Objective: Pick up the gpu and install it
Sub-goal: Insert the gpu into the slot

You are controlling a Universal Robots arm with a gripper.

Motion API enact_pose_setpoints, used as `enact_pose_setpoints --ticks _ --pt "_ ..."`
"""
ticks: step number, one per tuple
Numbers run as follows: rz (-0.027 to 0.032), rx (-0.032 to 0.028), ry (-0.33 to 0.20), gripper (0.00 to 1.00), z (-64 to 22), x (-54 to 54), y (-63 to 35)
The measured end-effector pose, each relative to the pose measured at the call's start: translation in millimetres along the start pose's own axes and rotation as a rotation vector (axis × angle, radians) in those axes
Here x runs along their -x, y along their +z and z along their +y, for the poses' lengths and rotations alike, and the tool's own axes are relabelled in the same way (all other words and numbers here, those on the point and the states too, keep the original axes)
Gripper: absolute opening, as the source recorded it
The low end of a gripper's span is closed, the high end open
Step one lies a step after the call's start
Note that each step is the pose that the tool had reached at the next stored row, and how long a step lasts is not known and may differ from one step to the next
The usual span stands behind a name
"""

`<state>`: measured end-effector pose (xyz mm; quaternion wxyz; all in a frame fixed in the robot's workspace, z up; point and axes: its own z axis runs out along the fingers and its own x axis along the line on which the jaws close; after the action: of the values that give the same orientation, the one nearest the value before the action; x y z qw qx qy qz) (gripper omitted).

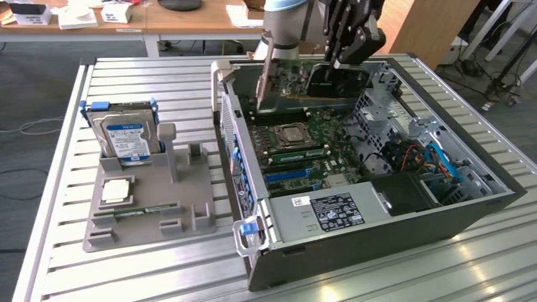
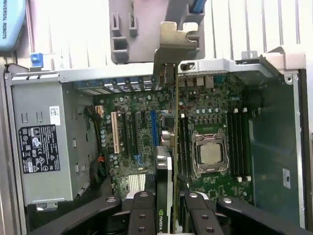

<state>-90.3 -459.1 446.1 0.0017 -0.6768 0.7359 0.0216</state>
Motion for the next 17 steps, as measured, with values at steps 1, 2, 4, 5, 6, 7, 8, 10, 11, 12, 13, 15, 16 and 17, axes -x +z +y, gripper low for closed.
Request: enact_pose_setpoints --ticks 1,2,4,5,6,7,8,10,11,12,13,15,16,17 --pt "0.0006 0.0006 -0.018 0.27 0.0 0.0 0.1" --pt "0.0011 0.0011 -0.032 0.27 0.0 0.0 0.1" --pt "0.0013 0.0012 -0.034 0.27 0.0 -0.1 0.0" --pt "0.0012 0.0012 -0.034 0.27 0.0 0.0 0.1" --pt "0.0011 0.0011 -0.034 0.27 0.0 0.0 0.1" --pt "0.0011 0.0011 -0.034 0.27 0.0 0.0 0.1" --pt "0.0011 0.0011 -0.034 0.27 0.0 0.0 0.1" --pt "0.0010 0.0011 -0.034 0.27 0.0 0.0 0.9" --pt "0.0012 0.0011 -0.034 0.27 -0.1 0.0 1.6" --pt "0.0013 0.0010 -0.035 0.27 -0.1 0.0 2.8" --pt "0.0011 0.0008 -0.035 0.27 -0.2 0.0 4.2" --pt "0.0011 0.0004 -0.035 0.27 -0.3 0.1 7.4" --pt "0.0012 0.0001 -0.035 0.27 -0.3 0.1 8.9" --pt "0.0009 -0.0002 -0.035 0.27 -0.3 0.1 10.2"
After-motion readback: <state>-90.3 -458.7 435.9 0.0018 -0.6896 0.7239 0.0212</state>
